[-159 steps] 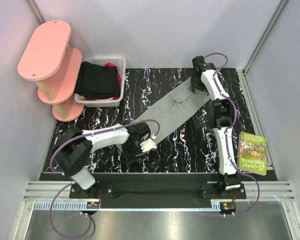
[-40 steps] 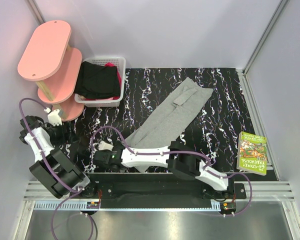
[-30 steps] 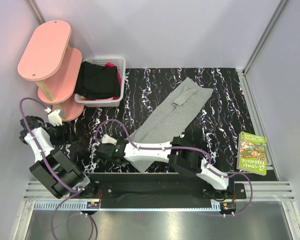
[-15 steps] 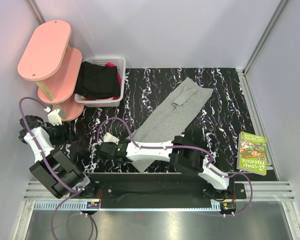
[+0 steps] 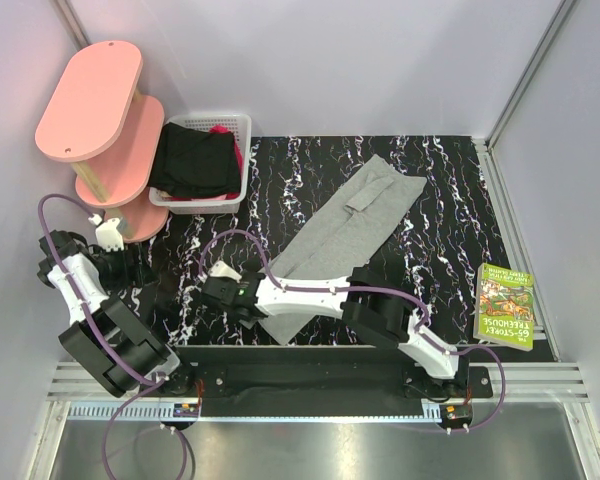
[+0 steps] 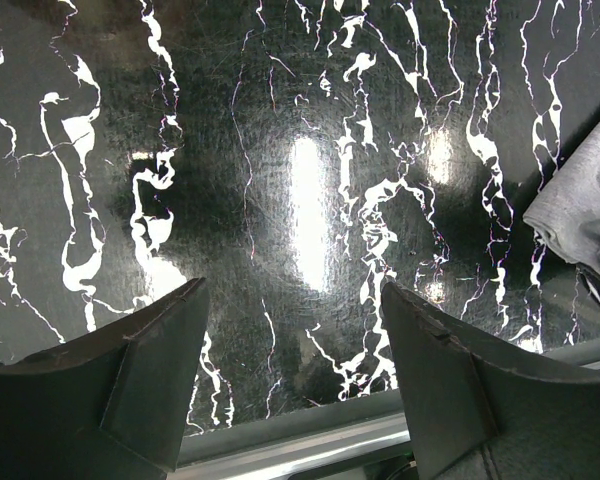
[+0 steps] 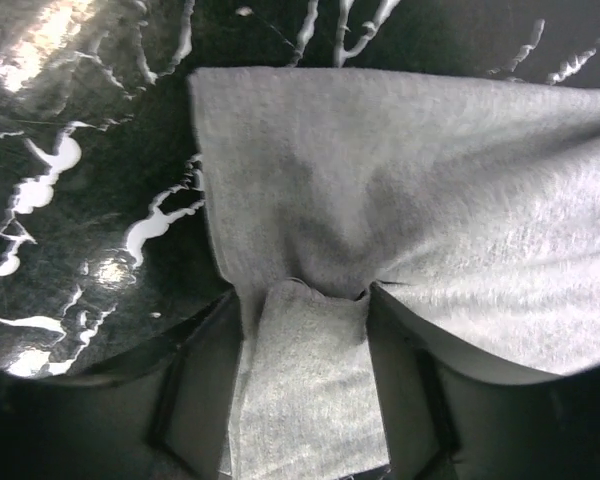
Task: Fold and stack the t-shirts
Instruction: Grab the bottom of the folded rectangular tshirt with right arm
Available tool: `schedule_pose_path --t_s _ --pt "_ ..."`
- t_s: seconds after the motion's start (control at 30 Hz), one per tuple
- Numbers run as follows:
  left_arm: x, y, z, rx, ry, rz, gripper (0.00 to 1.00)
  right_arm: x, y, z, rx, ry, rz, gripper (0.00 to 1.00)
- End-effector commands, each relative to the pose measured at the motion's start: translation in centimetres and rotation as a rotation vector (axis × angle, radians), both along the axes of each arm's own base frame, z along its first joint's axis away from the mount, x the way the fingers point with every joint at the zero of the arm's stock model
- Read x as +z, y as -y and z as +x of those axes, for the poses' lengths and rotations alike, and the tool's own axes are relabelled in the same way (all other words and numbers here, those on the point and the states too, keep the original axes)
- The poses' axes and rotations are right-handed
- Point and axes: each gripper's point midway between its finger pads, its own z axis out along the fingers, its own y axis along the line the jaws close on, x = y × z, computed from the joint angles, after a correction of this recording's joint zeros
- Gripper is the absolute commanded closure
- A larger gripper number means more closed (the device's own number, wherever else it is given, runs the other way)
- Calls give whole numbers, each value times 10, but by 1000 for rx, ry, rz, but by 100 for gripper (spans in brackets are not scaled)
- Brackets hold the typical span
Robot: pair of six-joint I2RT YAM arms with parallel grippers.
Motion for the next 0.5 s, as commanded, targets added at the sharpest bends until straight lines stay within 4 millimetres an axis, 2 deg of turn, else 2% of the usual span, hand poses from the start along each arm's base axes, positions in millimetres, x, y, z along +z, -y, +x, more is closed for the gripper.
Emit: schedule_pose_path --t_s 0.0,0.07,0.1,0.13,0.2,0.37,0.47 --pt "18 -10 9 -13 69 63 26 -103 61 -65 -2 -314 -241 44" --pt "18 -10 9 -15 69 62 26 -109 66 -65 -18 -335 -243 55" --pt "18 -10 9 -15 67 62 26 -110 67 -64 -22 -340 -243 67" --pt "17 -10 9 -13 66 60 26 -110 68 -64 -26 -343 -243 75" --pt "16 -11 9 -12 63 58 26 -107 69 -63 -27 -344 -239 100" --pt "17 -11 9 -10 65 61 26 -89 65 -54 -25 -311 -232 100" --pt "19 -12 8 -9 68 75 26 -64 56 -50 -12 -294 -197 100"
